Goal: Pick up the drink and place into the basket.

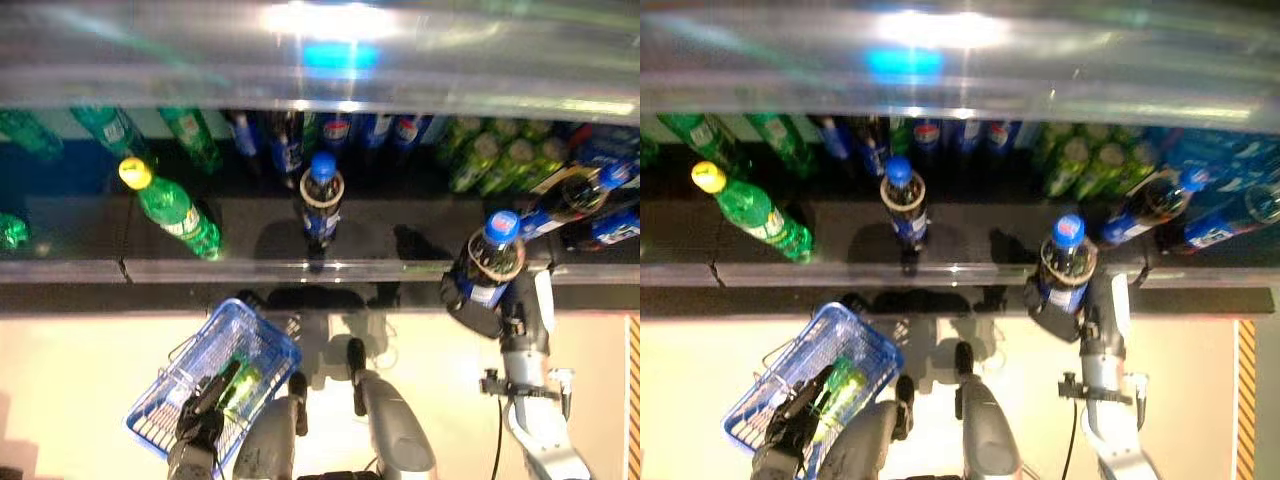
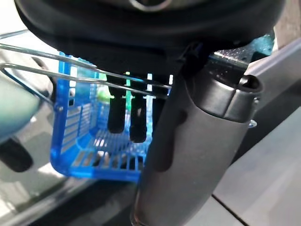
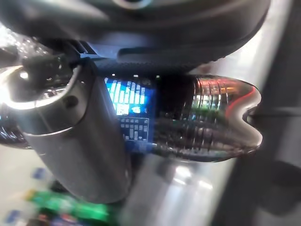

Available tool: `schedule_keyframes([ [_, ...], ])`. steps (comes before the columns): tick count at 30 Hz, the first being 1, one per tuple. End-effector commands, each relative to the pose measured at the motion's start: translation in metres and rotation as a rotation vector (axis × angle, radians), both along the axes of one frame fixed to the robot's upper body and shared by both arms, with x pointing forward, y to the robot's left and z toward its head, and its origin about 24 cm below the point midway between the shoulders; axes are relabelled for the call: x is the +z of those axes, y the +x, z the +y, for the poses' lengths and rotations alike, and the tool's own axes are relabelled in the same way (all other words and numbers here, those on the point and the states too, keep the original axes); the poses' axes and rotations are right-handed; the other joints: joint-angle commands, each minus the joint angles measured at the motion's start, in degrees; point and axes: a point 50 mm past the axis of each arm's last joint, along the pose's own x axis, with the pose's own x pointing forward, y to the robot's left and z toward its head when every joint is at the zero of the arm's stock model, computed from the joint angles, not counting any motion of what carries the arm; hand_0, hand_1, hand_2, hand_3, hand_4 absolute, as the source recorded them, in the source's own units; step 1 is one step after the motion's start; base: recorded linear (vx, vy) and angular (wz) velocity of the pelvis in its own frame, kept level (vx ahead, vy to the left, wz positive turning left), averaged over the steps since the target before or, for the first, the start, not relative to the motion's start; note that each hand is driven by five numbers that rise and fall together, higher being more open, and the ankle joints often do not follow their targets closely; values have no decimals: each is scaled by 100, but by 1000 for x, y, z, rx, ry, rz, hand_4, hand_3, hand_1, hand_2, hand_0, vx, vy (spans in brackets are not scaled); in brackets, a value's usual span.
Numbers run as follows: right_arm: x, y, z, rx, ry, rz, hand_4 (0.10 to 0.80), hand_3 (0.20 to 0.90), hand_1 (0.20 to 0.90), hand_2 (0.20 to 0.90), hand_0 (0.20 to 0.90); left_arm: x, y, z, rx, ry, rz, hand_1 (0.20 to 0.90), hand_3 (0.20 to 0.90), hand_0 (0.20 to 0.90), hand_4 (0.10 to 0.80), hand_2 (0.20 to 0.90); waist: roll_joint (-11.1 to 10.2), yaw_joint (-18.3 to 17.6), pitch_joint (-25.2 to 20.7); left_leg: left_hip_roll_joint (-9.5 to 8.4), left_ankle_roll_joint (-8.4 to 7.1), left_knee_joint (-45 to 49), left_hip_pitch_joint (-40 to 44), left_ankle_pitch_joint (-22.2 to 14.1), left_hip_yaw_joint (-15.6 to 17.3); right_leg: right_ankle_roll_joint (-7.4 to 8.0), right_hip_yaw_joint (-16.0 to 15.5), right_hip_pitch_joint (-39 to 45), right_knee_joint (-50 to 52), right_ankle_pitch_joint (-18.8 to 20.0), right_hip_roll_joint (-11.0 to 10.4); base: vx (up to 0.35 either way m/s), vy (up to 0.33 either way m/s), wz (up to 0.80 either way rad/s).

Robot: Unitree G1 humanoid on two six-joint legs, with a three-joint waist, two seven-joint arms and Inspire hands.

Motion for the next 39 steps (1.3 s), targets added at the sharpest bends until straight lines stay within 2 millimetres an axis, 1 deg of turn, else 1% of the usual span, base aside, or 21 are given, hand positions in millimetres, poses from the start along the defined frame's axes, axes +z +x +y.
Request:
schedule_keyframes([
  [1,21,0,7,131,7,-143,100,200,300,300,300,17,2,19,-22,114,-133,300,200,300,100,300,83,-107,-1436,-377,-32,-133,-413,207,-409,313,47,618,-542,-314,250,45,23,-11],
  [3,3,-3,10,158,-18,-43,100,200,300,300,300,17,4,18,-22,108,-138,300,200,300,100,300,108,-113,-1526,-346,-60,-339,-236,249,-406,297,-3,777,-665,-319,245,13,9,-2],
  [4,-14,-5,14,202,-65,53,100,200,300,300,300,17,7,17,-19,101,-148,300,200,300,100,300,124,-108,-1591,-329,-92,-448,-160,277,-412,290,-42,848,-729,-324,240,-7,10,4],
  [5,-21,-5,16,215,-86,80,100,200,300,300,300,17,9,16,-21,98,-150,300,200,300,100,300,135,-98,-1616,-316,-104,-524,-105,297,-415,281,-83,902,-777,-324,229,-15,9,10],
  [7,-46,-8,22,276,-181,216,100,200,300,300,300,17,15,12,-28,86,-161,300,200,300,100,300,160,-40,-1710,-293,-145,-655,22,318,-431,249,-232,1043,-881,-338,199,-1,7,18],
  [11,-72,-7,26,334,-265,377,100,200,300,300,300,18,20,10,-59,97,-161,300,200,300,100,300,210,94,-1811,-286,-183,-726,158,291,-504,190,-478,1220,-956,-396,149,9,6,25],
  [13,-81,-4,29,359,-322,437,100,200,300,300,300,21,26,10,-125,134,-166,300,200,300,100,300,247,193,-1853,-280,-204,-826,252,313,-552,170,-644,1328,-995,-430,127,27,9,31],
  [15,-85,-2,30,369,-348,465,100,200,300,300,300,24,31,8,-176,163,-157,300,200,300,100,300,268,251,-1884,-277,-216,-907,305,335,-593,165,-744,1386,-1028,-451,113,21,5,35],
  [17,-89,2,32,387,-415,501,100,200,300,300,300,28,38,6,-246,208,-171,300,200,300,100,300,301,334,-1923,-271,-235,-1006,363,367,-638,163,-870,1445,-1061,-475,92,18,16,36],
  [18,-90,7,33,404,-466,523,100,200,300,300,300,33,44,3,-309,241,-182,300,200,300,100,300,333,427,-1946,-267,-251,-1105,423,400,-696,154,-977,1501,-1091,-494,76,23,29,42],
  [20,-88,14,34,418,-511,529,100,200,300,300,300,39,52,-2,-377,258,-215,300,200,300,100,300,377,549,-1984,-263,-264,-1206,460,444,-761,150,-1095,1547,-1108,-524,54,12,31,49],
  [25,-86,32,41,457,-605,571,100,200,300,300,300,53,72,-22,-565,250,-296,300,200,300,100,300,463,857,-2036,-266,-302,-1457,546,565,-962,133,-1393,1641,-1110,-604,13,2,22,45],
  [28,-85,39,44,491,-657,608,100,200,300,300,300,61,81,-33,-685,265,-338,300,200,300,100,300,483,1004,-2043,-275,-319,-1526,563,605,-1058,126,-1542,1677,-1101,-640,-15,-15,15,39],
  [29,-83,46,48,524,-677,642,100,200,300,300,300,70,89,-42,-777,277,-375,300,200,300,100,300,494,1130,-2028,-280,-333,-1560,567,643,-1129,119,-1655,1699,-1087,-648,-46,-14,17,25],
  [30,-82,47,49,528,-678,645,100,200,300,300,300,72,90,-44,-795,279,-381,300,200,300,100,300,496,1147,-2022,-281,-335,-1564,568,649,-1146,117,-1675,1704,-1082,-651,-52,-22,17,45],
  [31,-79,54,54,564,-687,663,100,200,300,300,300,82,96,-51,-886,294,-415,300,200,300,100,300,510,1266,-1999,-286,-342,-1583,568,680,-1220,107,-1763,1724,-1064,-659,-75,-15,7,45],
  [34,-77,59,59,606,-713,699,100,200,300,300,300,92,101,-60,-988,310,-454,300,200,300,100,300,526,1395,-1978,-301,-355,-1600,562,712,-1321,97,-1870,1744,-1032,-675,-107,-9,9,41],
  [35,-75,65,64,640,-739,725,100,200,300,300,300,99,104,-67,-1061,319,-477,300,200,300,100,300,532,1525,-1961,-315,-359,-1601,562,737,-1400,92,-1977,1777,-1012,-680,-142,8,9,56],
  [38,-74,72,76,686,-768,749,100,200,300,300,300,106,104,-75,-1142,323,-507,300,200,300,100,300,534,1701,-1938,-334,-368,-1606,579,768,-1524,86,-2114,1840,-992,-683,-181,33,9,40],
  [39,-75,74,83,717,-772,772,100,200,300,300,300,111,104,-81,-1176,320,-528,300,200,300,100,300,533,1809,-1942,-337,-375,-1617,584,782,-1582,84,-2182,1871,-986,-689,-193,36,8,41],
])
